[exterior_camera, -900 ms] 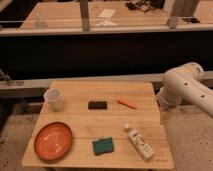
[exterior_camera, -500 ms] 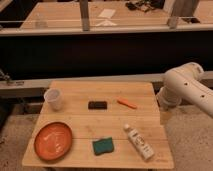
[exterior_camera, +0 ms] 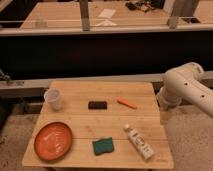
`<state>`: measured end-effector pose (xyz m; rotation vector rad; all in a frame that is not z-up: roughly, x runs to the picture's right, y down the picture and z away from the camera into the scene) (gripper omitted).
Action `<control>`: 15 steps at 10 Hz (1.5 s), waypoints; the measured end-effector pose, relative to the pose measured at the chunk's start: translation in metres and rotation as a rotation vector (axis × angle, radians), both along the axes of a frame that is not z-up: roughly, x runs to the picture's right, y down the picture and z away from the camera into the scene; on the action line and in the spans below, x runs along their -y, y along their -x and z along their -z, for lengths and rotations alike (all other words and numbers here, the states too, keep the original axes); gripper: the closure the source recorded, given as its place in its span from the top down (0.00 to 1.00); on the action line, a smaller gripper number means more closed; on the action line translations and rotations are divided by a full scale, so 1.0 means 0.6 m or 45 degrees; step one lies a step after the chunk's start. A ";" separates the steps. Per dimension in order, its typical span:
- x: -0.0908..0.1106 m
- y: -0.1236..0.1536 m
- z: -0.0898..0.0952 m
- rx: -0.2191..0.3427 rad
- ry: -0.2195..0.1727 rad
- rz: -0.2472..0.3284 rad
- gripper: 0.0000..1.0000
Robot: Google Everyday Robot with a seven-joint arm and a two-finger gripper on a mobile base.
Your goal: Push the ceramic bowl across the table
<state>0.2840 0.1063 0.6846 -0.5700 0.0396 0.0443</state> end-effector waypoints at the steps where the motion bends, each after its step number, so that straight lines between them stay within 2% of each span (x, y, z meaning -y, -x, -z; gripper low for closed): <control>1: 0.000 0.000 0.000 0.000 0.000 0.000 0.80; 3: 0.000 0.002 0.001 -0.002 -0.001 0.007 0.80; 5: 0.001 0.056 -0.005 0.013 -0.001 0.043 0.80; 7: 0.002 0.130 -0.011 0.032 -0.002 0.084 0.80; 10: 0.002 0.165 -0.017 0.047 -0.010 0.129 0.80; 14: -0.006 0.279 -0.030 0.092 -0.020 0.219 0.80; 15: -0.006 0.290 -0.032 0.102 -0.026 0.240 0.80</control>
